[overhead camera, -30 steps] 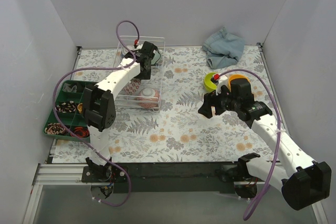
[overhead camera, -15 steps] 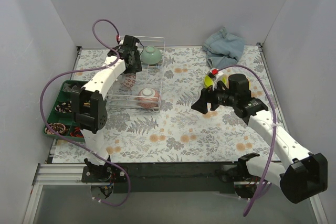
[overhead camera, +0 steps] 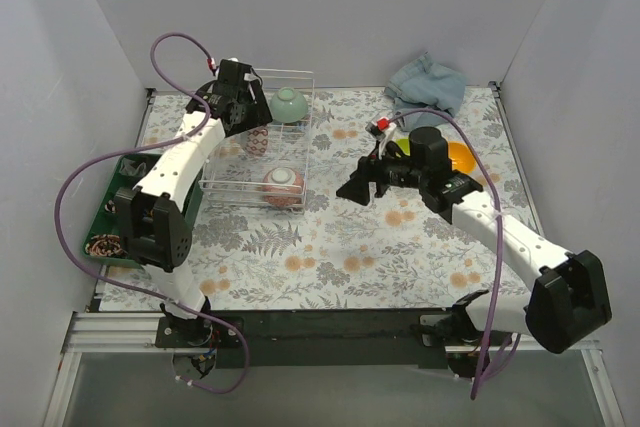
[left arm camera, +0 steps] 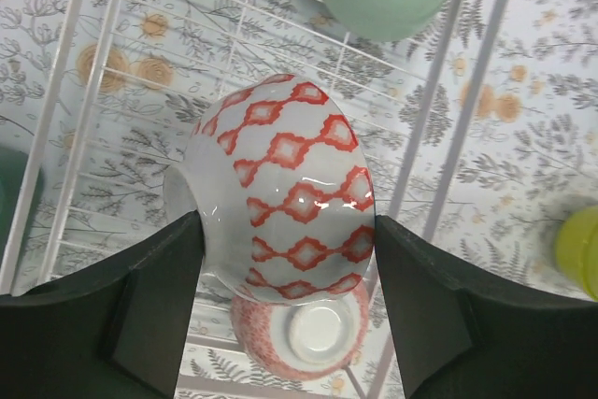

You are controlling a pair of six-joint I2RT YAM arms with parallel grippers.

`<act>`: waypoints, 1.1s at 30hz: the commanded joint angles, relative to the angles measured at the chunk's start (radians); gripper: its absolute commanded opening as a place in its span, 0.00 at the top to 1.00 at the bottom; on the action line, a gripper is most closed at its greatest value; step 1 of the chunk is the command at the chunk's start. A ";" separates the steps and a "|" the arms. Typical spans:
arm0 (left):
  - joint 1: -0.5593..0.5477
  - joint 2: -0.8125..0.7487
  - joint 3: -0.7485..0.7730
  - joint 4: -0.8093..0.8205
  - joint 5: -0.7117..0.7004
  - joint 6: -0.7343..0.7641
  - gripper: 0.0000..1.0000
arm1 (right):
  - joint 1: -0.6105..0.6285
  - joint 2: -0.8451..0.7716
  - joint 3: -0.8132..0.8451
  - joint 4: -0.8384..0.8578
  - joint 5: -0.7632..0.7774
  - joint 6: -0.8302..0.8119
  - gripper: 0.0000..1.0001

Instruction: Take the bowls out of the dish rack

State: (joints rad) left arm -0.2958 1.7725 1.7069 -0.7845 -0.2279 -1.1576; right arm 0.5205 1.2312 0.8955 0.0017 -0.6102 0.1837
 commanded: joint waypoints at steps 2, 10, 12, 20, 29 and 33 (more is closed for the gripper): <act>0.009 -0.145 -0.027 0.091 0.114 -0.094 0.88 | 0.065 0.089 0.132 0.149 0.004 0.010 0.20; 0.010 -0.251 -0.107 0.171 0.306 -0.243 0.89 | 0.107 0.246 0.278 0.257 0.010 0.011 0.20; 0.009 -0.283 -0.139 0.198 0.360 -0.264 0.89 | 0.107 0.287 0.318 0.274 0.010 0.014 0.20; 0.009 -0.361 -0.248 0.283 0.527 -0.376 0.90 | 0.124 0.410 0.460 0.284 -0.019 0.014 0.20; 0.007 -0.432 -0.397 0.402 0.611 -0.484 0.91 | 0.171 0.478 0.507 0.284 -0.072 0.020 0.30; 0.007 -0.456 -0.447 0.453 0.624 -0.508 0.91 | 0.182 0.465 0.484 0.282 -0.079 0.026 0.56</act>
State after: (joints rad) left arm -0.2901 1.4044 1.2881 -0.4477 0.3378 -1.6135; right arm 0.6910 1.7103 1.3579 0.2352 -0.6571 0.2058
